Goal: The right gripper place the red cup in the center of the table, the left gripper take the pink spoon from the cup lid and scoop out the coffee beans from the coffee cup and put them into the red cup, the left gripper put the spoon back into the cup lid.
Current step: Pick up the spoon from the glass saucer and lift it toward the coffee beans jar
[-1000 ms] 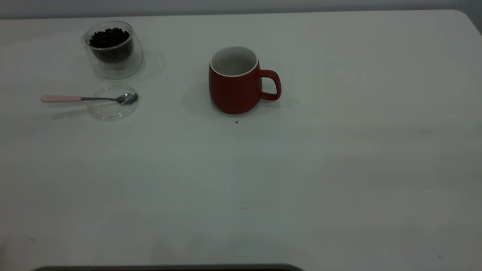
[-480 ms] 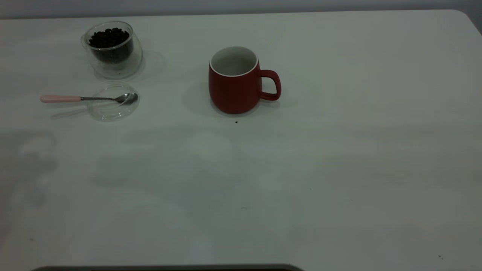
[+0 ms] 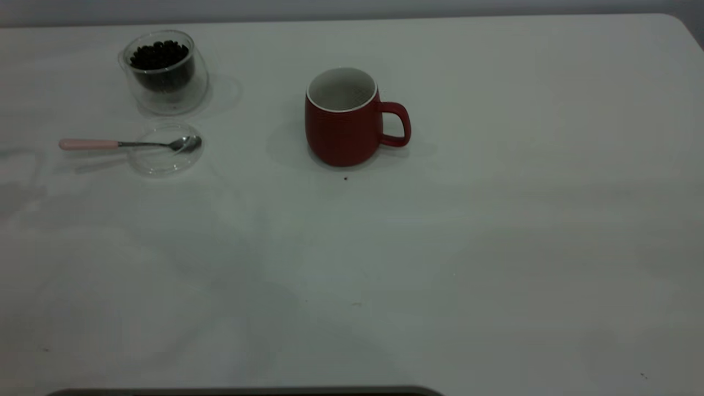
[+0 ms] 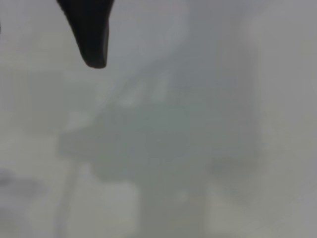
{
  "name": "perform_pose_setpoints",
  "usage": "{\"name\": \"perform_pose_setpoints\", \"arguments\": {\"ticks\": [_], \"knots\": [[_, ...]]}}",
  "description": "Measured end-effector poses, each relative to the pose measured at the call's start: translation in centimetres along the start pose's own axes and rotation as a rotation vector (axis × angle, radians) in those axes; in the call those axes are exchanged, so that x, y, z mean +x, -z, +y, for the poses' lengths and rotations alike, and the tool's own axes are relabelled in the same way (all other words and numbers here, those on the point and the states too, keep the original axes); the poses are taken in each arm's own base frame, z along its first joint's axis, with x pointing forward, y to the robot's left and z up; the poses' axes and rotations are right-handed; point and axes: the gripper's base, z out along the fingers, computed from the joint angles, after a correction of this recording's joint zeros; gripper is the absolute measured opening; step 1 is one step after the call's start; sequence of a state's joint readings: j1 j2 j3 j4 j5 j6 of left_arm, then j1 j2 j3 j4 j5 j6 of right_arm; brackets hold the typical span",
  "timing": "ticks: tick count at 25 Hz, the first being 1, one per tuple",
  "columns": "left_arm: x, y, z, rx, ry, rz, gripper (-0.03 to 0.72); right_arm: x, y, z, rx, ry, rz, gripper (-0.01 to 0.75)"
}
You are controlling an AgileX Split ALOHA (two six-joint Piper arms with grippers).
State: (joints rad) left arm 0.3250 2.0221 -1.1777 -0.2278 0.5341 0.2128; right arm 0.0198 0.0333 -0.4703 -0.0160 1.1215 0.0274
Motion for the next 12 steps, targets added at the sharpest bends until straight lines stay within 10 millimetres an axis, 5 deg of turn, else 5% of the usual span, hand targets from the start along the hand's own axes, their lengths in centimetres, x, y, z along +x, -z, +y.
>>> {"name": "perform_pose_setpoints", "arguments": {"ticks": [8,12], "knots": [[-3.3,-3.0,1.6,0.387,-0.106,0.016,0.488,0.0,0.0,0.0,0.0,0.0,0.0,0.588],[-3.5,-5.2,3.2,0.423,-0.084,-0.014,0.488,0.0,0.0,0.0,0.0,0.0,0.0,0.588]]}}
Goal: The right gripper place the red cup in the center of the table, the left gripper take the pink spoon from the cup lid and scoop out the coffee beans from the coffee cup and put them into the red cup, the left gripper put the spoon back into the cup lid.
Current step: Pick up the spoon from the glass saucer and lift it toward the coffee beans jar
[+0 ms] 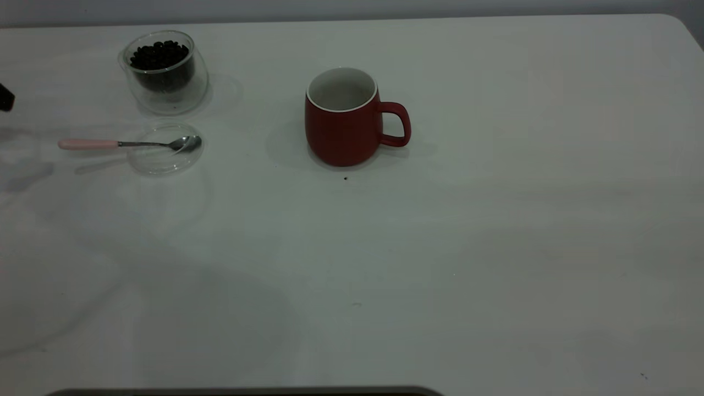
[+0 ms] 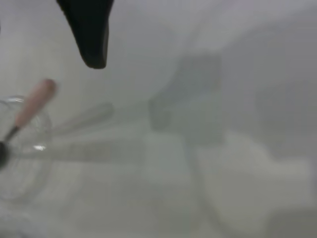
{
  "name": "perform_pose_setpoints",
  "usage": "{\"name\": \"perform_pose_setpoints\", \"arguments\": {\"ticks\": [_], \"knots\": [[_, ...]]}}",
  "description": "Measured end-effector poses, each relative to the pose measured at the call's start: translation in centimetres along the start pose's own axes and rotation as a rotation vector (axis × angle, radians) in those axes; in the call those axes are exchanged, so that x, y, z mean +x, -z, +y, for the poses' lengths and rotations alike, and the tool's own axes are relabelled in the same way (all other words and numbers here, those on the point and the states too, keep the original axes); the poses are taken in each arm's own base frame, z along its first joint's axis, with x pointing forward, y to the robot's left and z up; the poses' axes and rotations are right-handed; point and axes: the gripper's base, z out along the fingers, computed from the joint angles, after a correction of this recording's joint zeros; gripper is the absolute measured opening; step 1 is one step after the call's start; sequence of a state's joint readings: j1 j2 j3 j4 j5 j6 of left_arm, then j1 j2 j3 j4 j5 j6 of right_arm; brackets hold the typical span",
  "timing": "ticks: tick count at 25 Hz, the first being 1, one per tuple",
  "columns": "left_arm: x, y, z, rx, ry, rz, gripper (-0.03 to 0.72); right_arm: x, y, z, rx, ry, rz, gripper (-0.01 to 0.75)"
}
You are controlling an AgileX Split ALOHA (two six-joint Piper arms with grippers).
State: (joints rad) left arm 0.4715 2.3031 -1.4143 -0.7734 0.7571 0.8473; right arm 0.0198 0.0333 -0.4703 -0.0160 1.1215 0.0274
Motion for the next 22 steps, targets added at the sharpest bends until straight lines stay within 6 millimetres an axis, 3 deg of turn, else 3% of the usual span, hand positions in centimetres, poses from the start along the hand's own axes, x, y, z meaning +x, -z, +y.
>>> {"name": "perform_pose_setpoints", "arguments": {"ticks": [5,12,22], "knots": [[0.3,-1.2,0.8,-0.008,-0.023,0.007,0.501,0.0,0.0,0.0,0.0,0.0,0.0,0.588],[1.1,-3.7,0.8,0.077,0.008,0.054,0.629,0.0,0.0,0.0,0.0,0.0,0.0,0.588],[1.0,-4.9,0.8,0.157,0.013,0.01,0.595,0.0,0.0,0.0,0.0,0.0,0.0,0.588]]}}
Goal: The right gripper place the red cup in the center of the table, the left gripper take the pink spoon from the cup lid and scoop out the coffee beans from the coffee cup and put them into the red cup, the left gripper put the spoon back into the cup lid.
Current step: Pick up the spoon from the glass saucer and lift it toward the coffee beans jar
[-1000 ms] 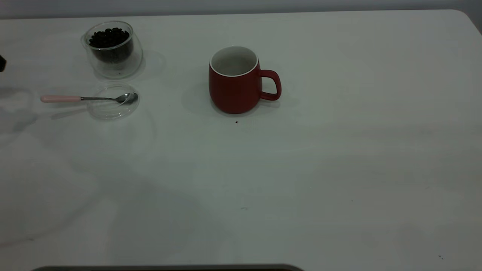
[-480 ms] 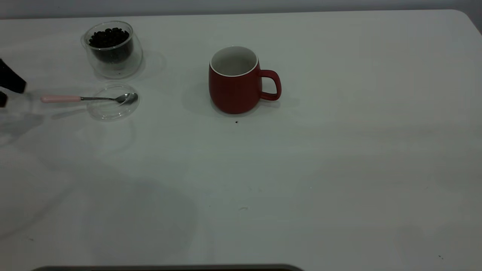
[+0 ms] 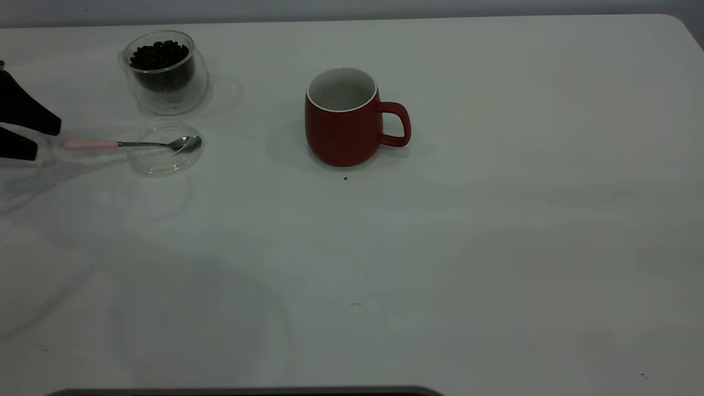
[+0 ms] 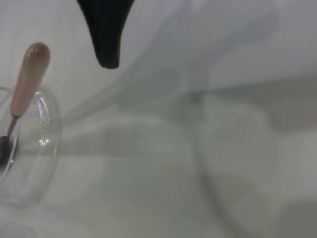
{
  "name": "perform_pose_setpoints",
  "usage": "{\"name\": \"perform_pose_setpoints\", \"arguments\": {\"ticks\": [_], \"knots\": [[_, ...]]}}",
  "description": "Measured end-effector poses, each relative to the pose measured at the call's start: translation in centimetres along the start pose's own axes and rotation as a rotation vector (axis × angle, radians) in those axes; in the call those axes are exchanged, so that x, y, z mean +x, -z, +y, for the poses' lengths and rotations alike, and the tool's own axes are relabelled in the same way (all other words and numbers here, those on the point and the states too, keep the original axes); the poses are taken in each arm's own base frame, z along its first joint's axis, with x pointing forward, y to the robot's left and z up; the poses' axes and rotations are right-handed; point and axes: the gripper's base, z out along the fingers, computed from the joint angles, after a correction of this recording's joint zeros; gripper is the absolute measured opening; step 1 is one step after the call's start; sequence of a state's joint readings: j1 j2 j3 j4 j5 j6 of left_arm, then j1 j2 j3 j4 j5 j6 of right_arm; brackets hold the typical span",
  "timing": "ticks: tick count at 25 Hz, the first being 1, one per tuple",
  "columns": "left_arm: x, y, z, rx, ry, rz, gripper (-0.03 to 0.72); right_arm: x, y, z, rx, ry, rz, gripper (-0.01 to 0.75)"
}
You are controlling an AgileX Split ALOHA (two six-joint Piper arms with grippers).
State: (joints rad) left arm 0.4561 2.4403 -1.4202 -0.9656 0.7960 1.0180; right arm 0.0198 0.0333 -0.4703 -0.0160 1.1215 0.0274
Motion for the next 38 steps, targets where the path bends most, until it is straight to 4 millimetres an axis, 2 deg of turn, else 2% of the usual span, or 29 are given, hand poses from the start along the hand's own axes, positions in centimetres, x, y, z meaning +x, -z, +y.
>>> {"name": "perform_pose_setpoints", "arguments": {"ticks": [8,20,32,38], "knots": [[0.5,-1.7,0.8,0.062,0.028,-0.015,0.596,0.0,0.0,0.0,0.0,0.0,0.0,0.588],[0.9,-3.0,1.1,0.136,0.037,-0.03,0.594,0.0,0.0,0.0,0.0,0.0,0.0,0.588],[1.0,-4.4,0.2,0.164,0.032,-0.007,0.593,0.0,0.0,0.0,0.0,0.0,0.0,0.588],[1.0,-4.5,-0.1,0.166,0.029,-0.004,0.529,0.0,0.0,0.0,0.0,0.0,0.0,0.588]]}}
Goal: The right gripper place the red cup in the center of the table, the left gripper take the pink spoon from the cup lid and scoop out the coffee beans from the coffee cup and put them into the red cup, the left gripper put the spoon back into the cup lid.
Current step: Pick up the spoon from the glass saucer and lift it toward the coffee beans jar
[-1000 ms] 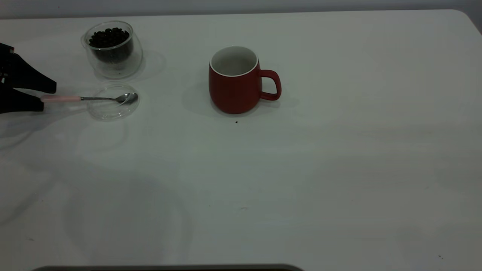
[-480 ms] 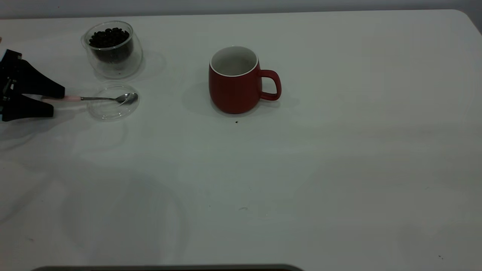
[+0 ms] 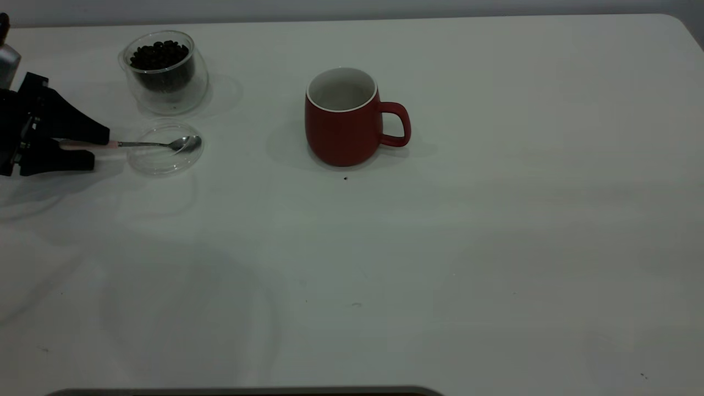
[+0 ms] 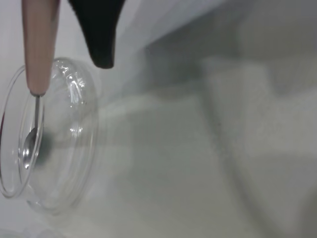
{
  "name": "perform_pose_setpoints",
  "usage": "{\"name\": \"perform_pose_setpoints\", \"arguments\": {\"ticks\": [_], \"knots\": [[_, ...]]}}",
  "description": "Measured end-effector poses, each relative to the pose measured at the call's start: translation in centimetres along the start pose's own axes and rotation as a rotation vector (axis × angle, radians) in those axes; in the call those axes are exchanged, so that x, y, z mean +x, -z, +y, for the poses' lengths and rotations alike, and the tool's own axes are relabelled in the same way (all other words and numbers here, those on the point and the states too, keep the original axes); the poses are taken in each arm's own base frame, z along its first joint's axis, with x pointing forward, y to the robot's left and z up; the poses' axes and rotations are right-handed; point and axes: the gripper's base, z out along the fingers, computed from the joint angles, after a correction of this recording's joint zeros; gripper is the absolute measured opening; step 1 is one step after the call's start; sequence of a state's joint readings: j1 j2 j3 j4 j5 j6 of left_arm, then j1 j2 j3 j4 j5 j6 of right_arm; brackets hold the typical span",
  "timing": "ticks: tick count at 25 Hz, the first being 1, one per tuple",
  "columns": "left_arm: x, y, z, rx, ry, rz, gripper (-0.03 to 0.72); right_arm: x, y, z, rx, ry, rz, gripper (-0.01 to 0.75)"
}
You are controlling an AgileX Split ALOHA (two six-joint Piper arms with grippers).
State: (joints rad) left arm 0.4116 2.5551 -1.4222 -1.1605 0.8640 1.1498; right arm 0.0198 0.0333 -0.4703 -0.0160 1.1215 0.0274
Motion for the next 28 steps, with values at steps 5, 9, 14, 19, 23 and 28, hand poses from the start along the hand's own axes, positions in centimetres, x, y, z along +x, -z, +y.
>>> {"name": "perform_pose_setpoints", "arguments": {"ticks": [5,9,14,19,23,28], "knots": [[0.0,0.0,0.0,0.0,0.001,-0.001,0.371,0.0,0.0,0.0,0.0,0.0,0.0,0.588],[0.1,0.3,0.1,0.017,0.006,0.0,0.225,0.0,0.0,0.0,0.0,0.0,0.0,0.588],[0.2,0.5,-0.3,0.076,0.016,0.009,0.126,0.0,0.0,0.0,0.0,0.0,0.0,0.588],[0.4,1.2,-0.1,0.075,0.004,0.025,0.126,0.0,0.0,0.0,0.0,0.0,0.0,0.588],[0.2,2.2,-0.5,0.051,-0.032,0.038,0.123,0.0,0.0,0.0,0.0,0.0,0.0,0.588],[0.0,2.9,-1.2,0.072,-0.051,0.048,0.123,0.0,0.0,0.0,0.0,0.0,0.0,0.588]]}}
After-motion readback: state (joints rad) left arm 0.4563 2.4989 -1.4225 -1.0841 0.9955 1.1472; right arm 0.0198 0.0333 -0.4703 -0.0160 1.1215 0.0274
